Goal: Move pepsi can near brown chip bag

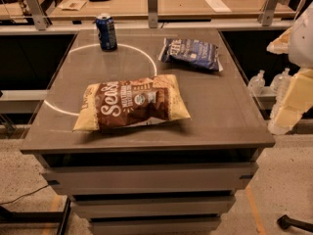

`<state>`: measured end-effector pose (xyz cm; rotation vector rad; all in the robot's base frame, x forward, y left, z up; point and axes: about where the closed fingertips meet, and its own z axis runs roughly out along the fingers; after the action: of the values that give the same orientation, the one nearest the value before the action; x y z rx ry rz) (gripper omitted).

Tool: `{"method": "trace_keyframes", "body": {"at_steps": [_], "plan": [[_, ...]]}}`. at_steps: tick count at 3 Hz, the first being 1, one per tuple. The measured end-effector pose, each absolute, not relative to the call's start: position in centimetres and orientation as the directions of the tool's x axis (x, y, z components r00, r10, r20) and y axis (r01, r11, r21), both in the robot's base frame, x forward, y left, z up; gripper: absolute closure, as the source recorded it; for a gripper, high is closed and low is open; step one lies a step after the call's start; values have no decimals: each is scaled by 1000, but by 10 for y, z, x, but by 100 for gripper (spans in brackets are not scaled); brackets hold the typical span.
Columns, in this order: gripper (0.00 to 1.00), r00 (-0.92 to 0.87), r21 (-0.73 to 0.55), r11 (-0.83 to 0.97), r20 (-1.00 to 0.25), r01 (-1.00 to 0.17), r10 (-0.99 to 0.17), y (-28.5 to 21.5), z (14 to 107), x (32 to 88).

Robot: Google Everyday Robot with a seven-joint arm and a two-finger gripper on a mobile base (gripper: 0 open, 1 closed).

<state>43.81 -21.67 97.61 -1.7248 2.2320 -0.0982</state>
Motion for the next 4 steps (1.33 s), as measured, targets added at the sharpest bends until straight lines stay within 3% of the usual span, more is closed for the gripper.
{"method": "trace_keyframes", "body": {"at_steps": [2, 4], "plan": [[0, -223, -246, 294, -281, -924, -934, -216, 977, 440], [0, -154, -257, 329, -526, -909, -837, -215, 977, 446]]}}
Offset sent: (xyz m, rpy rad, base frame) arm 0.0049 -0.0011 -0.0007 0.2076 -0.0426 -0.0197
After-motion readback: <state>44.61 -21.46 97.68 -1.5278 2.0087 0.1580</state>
